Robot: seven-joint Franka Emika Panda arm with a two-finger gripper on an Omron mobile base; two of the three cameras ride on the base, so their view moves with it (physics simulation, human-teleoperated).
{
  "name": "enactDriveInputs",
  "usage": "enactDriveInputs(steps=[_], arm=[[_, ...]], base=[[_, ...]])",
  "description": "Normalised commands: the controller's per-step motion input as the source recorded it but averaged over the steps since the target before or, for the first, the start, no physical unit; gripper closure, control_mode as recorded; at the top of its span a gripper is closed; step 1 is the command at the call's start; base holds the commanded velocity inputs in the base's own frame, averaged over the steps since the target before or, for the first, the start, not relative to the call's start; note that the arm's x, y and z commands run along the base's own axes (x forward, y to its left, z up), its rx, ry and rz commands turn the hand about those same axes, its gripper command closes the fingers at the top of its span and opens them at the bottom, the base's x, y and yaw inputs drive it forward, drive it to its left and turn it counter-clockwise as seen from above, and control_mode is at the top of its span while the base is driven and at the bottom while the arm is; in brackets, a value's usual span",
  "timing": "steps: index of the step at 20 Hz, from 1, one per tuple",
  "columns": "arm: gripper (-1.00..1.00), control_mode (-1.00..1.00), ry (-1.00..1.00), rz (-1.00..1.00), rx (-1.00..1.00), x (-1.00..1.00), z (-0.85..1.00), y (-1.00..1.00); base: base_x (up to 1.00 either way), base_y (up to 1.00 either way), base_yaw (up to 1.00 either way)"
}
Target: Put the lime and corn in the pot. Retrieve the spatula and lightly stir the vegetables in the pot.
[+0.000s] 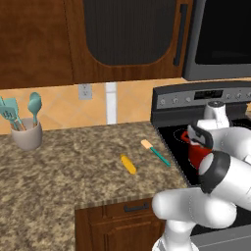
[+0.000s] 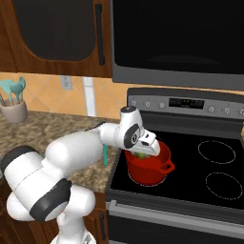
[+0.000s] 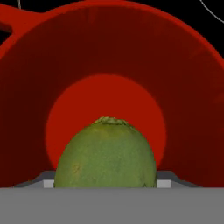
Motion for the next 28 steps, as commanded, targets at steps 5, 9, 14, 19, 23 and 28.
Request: enactDriveInputs(steps=[5,9,14,19,23,28], arm=[[1.0,-1.0,0.06,0.0,0.0,0.12,-0.07,-0.24],[-1.0,-1.0,0.01,0.0,0.0,0.0,-0.04,0.0],[-1.0,-1.0,0.0,0.0,0.0,0.0,-0.01,0.0],[-1.0,-1.0,0.04,0.0,0.08,0.06,-0.11,0.0],[-1.0,-1.0,0.04,0.0,0.28,0.01,0.42,0.0],[-1.0,-1.0,-0.05,0.02,0.21,-0.56,1.0,0.36]], base=[[0.0,0.0,0.0],[0.0,0.0,0.0],[0.0,0.0,0.0],[0.0,0.0,0.0],[0.0,0.0,0.0],[0.0,0.0,0.0]])
